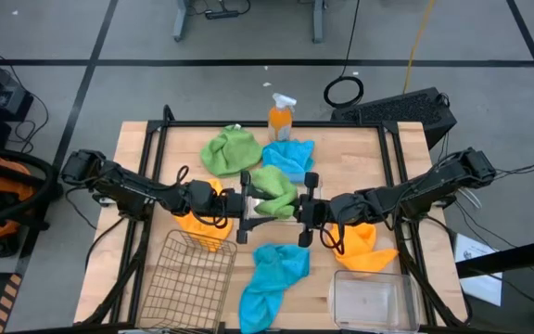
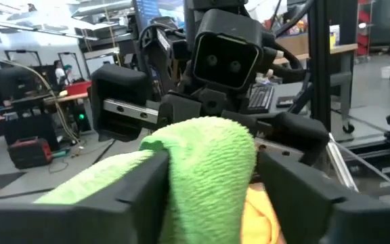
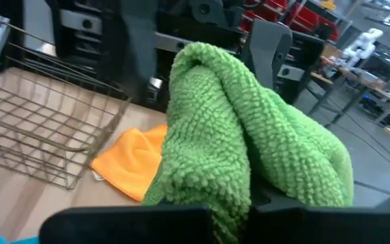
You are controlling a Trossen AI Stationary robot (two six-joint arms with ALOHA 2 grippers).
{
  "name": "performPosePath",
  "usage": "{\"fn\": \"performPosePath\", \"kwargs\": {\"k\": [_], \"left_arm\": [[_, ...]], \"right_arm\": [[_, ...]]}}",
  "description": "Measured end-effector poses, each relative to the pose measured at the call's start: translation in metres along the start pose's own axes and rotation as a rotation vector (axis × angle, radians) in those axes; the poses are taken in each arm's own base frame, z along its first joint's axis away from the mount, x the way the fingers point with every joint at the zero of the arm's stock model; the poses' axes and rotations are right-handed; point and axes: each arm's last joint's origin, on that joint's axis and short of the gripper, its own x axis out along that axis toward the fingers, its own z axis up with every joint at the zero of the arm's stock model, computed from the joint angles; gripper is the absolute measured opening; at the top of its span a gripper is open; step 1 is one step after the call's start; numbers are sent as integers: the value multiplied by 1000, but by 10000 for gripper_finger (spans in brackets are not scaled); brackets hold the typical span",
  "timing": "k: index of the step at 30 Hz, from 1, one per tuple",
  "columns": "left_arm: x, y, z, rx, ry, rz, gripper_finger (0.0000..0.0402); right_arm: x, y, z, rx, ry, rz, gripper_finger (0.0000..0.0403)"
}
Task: Sort microfiber towel by color & place in baskets
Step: Put the right green towel into the top transparent bin
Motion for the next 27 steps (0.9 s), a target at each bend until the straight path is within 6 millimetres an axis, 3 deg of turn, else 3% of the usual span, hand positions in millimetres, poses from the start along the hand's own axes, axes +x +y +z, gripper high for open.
{"fn": "performPosePath", "kwargs": {"k": [5,9,13,21,24,27], "left_arm": [[1,1,-4,27,17,-1,116],[3,1,-9,28,47,-3,85],[3,1,-11,29,80,5,123],[2,0,-22,53,179,23,281],[2,-1,-24,100,198,24,300],[2,0,-22,98,181,24,286]], "right_arm": [[0,0,1,4,-7,1,4],[0,1,-1,-14,4,4,4],[0,1,-2,-19,10,-1,4],[0,0,-1,-15,4,-12,4],[0,-1,0,-11,3,-13,4],[0,0,0,-10,2,-12,4]]}}
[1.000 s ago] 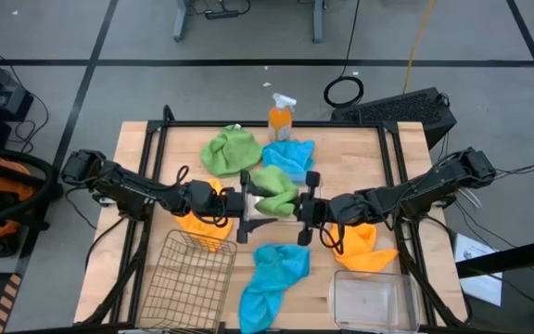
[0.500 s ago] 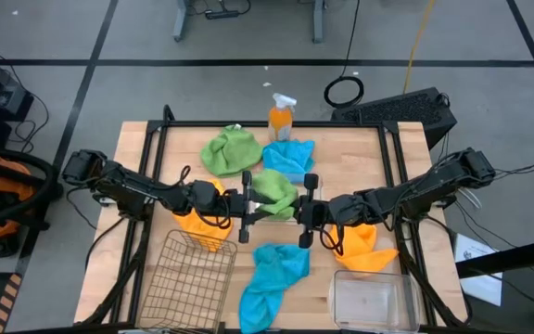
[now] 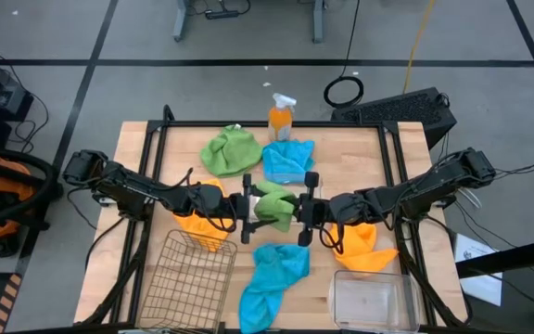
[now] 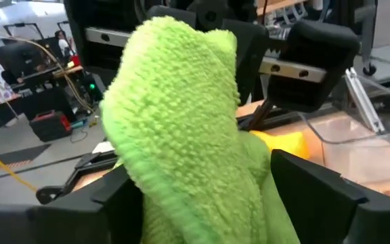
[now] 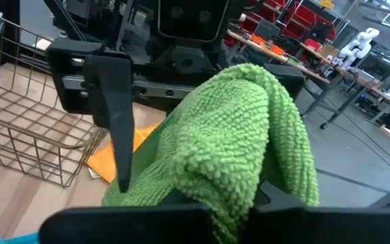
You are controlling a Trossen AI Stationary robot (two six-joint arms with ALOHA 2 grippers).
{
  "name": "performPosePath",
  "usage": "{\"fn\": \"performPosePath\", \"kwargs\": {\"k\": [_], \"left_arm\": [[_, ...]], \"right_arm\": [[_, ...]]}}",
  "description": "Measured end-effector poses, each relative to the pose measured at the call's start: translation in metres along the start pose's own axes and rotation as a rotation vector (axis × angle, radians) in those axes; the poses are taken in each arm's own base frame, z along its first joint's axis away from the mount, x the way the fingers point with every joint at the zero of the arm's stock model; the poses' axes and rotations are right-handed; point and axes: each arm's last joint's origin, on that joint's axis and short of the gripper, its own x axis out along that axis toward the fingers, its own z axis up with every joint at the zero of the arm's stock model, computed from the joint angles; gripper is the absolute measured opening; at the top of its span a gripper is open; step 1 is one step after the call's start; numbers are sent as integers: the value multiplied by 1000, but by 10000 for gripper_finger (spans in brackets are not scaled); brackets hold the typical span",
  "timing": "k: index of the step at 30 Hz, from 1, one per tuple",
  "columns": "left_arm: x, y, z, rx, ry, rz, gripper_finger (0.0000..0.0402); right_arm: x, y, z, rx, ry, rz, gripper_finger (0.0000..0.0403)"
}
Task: Sort microfiber towel by color & place in baskets
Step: Put the right green towel into the top transparent bin
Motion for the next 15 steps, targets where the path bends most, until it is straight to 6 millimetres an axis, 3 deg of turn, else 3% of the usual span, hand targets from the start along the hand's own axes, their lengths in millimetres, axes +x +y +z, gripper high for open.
{"fn": "performPosePath", "kwargs": {"k": [8,13,15], "left_arm": [[0,1,2,37,-16,8,152],[0,2,1,42,-13,13,39],[0,1,1,43,-7,10,22]], "right_arm": [[-1,0,3,11,-23,6,12],[-1,0,3,48,-27,6,53],[-1,0,1,80,-8,10,79]]}}
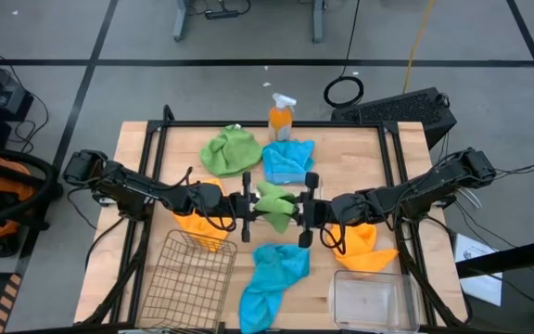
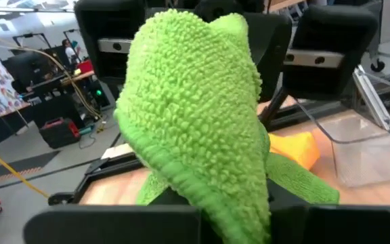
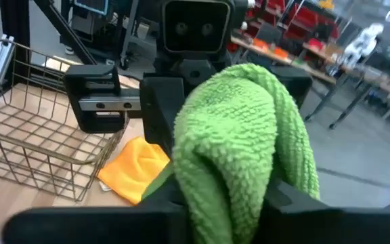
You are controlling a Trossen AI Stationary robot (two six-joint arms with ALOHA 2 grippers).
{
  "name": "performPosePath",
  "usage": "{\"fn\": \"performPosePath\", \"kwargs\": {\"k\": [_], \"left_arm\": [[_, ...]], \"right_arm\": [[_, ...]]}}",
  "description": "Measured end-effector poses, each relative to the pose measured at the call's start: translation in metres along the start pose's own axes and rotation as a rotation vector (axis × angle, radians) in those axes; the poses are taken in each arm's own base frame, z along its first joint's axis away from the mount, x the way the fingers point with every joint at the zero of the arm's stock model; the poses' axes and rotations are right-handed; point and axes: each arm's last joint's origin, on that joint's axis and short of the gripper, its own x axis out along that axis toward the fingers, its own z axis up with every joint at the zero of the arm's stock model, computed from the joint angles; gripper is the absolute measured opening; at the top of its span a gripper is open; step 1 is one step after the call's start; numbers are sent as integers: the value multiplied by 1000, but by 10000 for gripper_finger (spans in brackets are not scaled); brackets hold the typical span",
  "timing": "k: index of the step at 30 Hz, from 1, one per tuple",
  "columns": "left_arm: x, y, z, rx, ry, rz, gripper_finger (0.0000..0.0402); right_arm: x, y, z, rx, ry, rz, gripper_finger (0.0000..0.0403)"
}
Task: Sort microfiber towel by color & place in baskets
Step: Put the right green towel into the top transparent bin
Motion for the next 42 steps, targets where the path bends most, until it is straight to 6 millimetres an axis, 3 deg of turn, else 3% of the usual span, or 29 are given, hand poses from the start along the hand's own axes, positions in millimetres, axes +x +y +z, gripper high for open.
{"fn": "performPosePath", "kwargs": {"k": [9,15,23,30,34,42], "left_arm": [[1,5,-3,1,19,26,28],[-2,11,-2,1,41,57,24],[-23,21,16,-30,62,83,23],[-39,25,21,-107,129,67,23],[-34,23,13,-142,172,65,29],[-6,26,-28,-274,287,120,38]], "right_arm": [[-2,3,-16,82,164,14,220],[-20,1,-19,102,254,30,271],[-51,-8,-13,143,302,54,279],[-57,-10,-22,161,398,23,267],[-53,-8,-24,146,404,1,260],[-52,-8,-24,138,392,-32,253]]}}
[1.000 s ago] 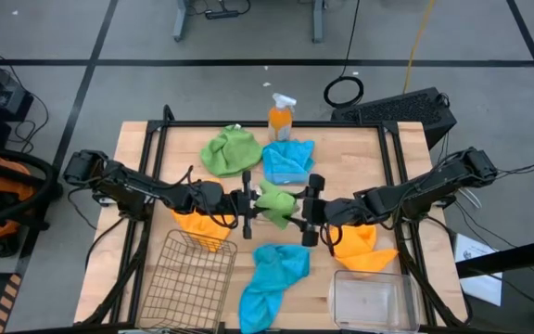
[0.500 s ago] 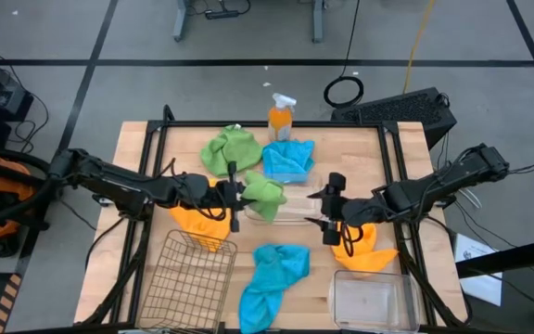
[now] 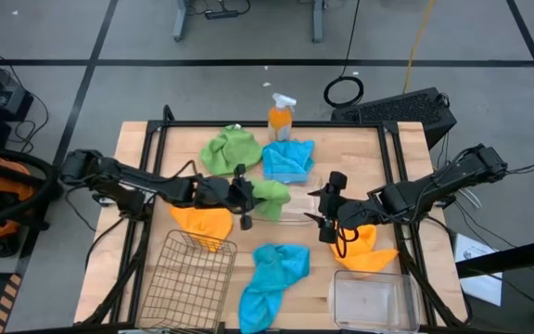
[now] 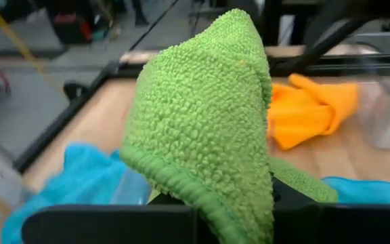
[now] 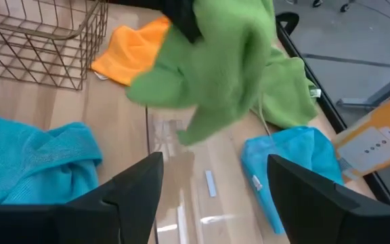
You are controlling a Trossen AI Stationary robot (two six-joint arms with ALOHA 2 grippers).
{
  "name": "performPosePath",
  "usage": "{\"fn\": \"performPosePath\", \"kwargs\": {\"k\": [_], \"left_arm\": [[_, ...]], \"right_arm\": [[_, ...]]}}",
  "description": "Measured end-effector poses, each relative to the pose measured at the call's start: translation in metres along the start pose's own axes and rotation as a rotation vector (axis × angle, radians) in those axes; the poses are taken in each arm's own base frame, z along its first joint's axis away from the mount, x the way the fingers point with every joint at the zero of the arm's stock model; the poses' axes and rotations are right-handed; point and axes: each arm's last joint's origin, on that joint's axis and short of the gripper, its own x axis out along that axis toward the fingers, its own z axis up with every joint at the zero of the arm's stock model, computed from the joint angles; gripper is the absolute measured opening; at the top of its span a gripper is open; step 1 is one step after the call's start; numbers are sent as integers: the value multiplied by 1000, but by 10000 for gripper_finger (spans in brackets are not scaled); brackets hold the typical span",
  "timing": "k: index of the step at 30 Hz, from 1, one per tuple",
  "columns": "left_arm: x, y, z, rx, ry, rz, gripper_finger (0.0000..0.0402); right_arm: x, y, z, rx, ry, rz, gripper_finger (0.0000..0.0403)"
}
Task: Sort microfiber towel by color & place in baskets
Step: Put the right green towel into the top transparent bin
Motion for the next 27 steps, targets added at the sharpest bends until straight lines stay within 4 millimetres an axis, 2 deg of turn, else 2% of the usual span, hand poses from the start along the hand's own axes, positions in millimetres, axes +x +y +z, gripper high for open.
{"fn": "performPosePath", "kwargs": {"k": [6,10,19,23,27], "left_arm": [[22,15,-23,-48,93,60,44],[28,22,-30,-60,127,73,76],[28,20,-32,-80,147,33,191],[25,17,-42,5,254,14,207],[22,15,-42,38,297,5,208]], "right_arm": [[0,0,1,8,-12,3,253],[0,0,2,10,-15,5,253],[0,1,2,9,-15,5,253],[2,1,1,7,-12,4,253],[5,2,-5,-3,3,4,253]]}}
